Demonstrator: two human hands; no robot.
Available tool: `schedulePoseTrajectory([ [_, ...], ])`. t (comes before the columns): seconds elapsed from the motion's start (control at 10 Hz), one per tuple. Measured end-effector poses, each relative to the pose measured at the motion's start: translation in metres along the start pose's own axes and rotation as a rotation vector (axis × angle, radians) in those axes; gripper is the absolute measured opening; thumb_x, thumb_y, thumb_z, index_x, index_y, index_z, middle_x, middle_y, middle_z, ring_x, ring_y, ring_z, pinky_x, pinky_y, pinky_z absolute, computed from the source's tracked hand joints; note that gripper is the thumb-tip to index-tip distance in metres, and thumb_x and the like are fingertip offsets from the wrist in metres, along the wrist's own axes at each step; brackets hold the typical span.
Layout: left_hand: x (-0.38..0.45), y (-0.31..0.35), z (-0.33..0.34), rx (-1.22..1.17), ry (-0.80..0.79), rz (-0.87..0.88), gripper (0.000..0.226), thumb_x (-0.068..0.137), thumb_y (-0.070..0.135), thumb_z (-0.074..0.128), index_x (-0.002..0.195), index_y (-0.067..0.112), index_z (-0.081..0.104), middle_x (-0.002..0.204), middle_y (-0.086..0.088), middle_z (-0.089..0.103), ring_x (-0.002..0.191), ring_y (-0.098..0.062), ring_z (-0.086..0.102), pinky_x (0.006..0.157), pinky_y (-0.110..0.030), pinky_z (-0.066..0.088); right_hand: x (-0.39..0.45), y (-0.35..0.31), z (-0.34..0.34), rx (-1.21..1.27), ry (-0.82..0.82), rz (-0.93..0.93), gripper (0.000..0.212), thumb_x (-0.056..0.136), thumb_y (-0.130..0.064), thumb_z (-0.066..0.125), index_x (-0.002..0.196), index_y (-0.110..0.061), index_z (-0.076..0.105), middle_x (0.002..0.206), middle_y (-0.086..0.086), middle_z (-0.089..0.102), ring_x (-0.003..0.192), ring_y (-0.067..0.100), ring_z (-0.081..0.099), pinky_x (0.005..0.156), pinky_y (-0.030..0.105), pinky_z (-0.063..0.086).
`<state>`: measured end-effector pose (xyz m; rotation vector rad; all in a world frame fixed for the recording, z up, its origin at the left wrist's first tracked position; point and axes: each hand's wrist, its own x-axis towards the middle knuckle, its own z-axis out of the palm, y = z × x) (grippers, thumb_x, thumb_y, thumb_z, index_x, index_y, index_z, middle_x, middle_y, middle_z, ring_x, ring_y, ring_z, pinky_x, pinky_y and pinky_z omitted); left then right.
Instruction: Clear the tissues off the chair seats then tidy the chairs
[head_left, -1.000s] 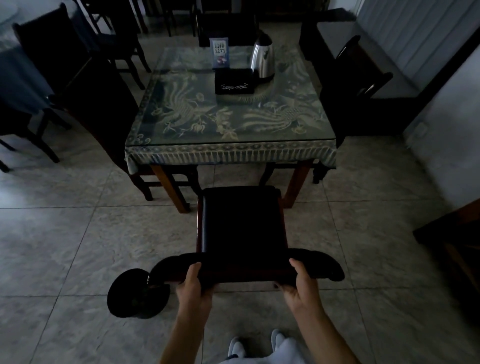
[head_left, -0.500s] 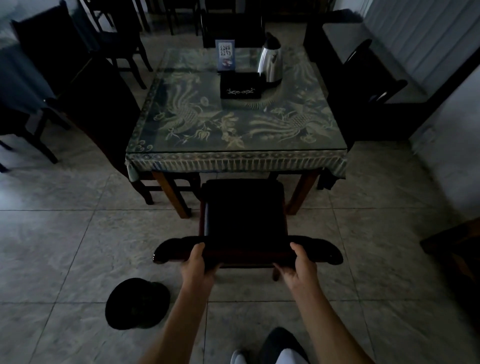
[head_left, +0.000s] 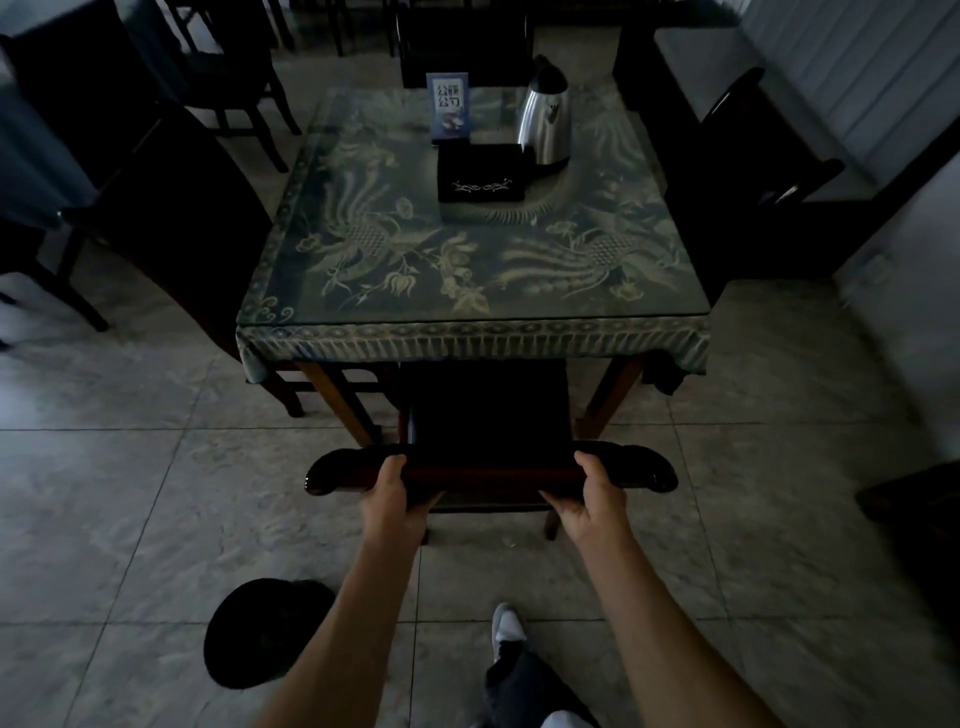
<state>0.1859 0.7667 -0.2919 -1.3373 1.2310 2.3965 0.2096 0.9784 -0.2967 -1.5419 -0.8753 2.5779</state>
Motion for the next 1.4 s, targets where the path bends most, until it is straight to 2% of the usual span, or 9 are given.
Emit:
schedulePoseTrajectory([
  [0.1,0.017,0.010,0.016,0.006,0.033,-0.018,0.038,0.089,0.015,0.064,0.124,0.004,0.050,0.114,-0.020,0.064,0.105,-0.035,0.064,0.076,-0.050,0.058,0.014,-0.009,0.019,0.006,0.004,-0.003,0.044,0.088,-0.010,0.067,0.128,-0.010,0.050,0.121,0.015,0.058,0.099,0.032,0.059,0.079,0.055,0.053],
  [0.3,0.042,0.021,0.039,-0.009,0.072,-0.043,0.039,0.086,0.016,0.068,0.120,0.007,0.051,0.118,-0.019,0.060,0.106,-0.035,0.061,0.075,-0.052,0.058,0.034,-0.022,0.044,-0.018,0.013,0.033,0.031,0.087,-0.010,0.068,0.116,-0.011,0.055,0.119,0.016,0.059,0.106,0.033,0.059,0.088,0.058,0.051],
  [0.4,0.042,0.022,0.040,0.003,0.068,-0.033,0.035,0.088,0.016,0.066,0.119,0.008,0.051,0.116,-0.018,0.061,0.106,-0.034,0.061,0.066,-0.047,0.057,0.033,-0.023,0.048,-0.013,0.027,0.025,0.036,0.088,-0.010,0.067,0.121,-0.011,0.054,0.116,0.014,0.059,0.107,0.033,0.058,0.072,0.052,0.054],
  [0.7,0.044,0.024,0.038,0.012,0.059,-0.057,0.040,0.088,0.020,0.066,0.123,0.008,0.050,0.120,-0.019,0.062,0.106,-0.034,0.063,0.070,-0.047,0.057,0.029,-0.022,0.049,-0.025,0.008,0.024,0.032,0.090,-0.015,0.067,0.120,-0.012,0.055,0.113,0.014,0.061,0.103,0.032,0.060,0.084,0.055,0.053],
  [0.8,0.044,0.024,0.038,0.010,0.070,-0.049,0.043,0.088,0.019,0.067,0.126,0.009,0.049,0.119,-0.018,0.062,0.105,-0.034,0.063,0.071,-0.048,0.058,0.027,-0.023,0.048,-0.022,-0.007,0.022,0.032,0.090,-0.017,0.067,0.120,-0.013,0.056,0.115,0.014,0.062,0.100,0.032,0.061,0.082,0.054,0.054],
  [1.1,0.043,0.025,0.034,0.031,-0.015,-0.039,0.039,0.087,0.023,0.071,0.121,0.010,0.055,0.118,-0.017,0.065,0.106,-0.034,0.064,0.082,-0.052,0.056,0.020,-0.025,0.039,-0.050,-0.085,0.015,0.047,0.086,-0.035,0.071,0.127,-0.015,0.057,0.122,0.015,0.061,0.112,0.038,0.058,0.085,0.057,0.053],
  [1.2,0.036,0.032,0.029,0.049,-0.085,-0.052,0.039,0.085,0.032,0.072,0.116,0.011,0.059,0.117,-0.016,0.066,0.107,-0.034,0.063,0.086,-0.052,0.054,0.013,-0.022,0.034,-0.224,-0.087,0.039,0.040,0.086,-0.038,0.071,0.117,-0.015,0.061,0.111,0.014,0.067,0.101,0.035,0.064,0.082,0.051,0.056],
  [1.3,0.029,0.031,0.027,0.102,-0.182,-0.109,0.043,0.089,0.040,0.066,0.120,0.011,0.059,0.117,-0.017,0.067,0.109,-0.035,0.063,0.083,-0.047,0.056,0.001,-0.014,0.032,-0.495,-0.133,0.061,0.028,0.086,-0.031,0.073,0.090,-0.004,0.063,0.074,0.014,0.068,0.062,0.024,0.065,0.057,0.033,0.052],
  [1.4,0.002,0.029,0.027,0.268,-0.126,-0.170,0.028,0.096,0.032,0.059,0.105,0.005,0.063,0.100,-0.021,0.071,0.089,-0.031,0.069,0.069,-0.036,0.057,-0.014,-0.011,0.034,-0.705,-0.200,-0.021,0.025,0.090,-0.020,0.068,0.072,-0.006,0.058,0.052,0.005,0.057,0.045,0.016,0.054,0.045,0.023,0.041],
])
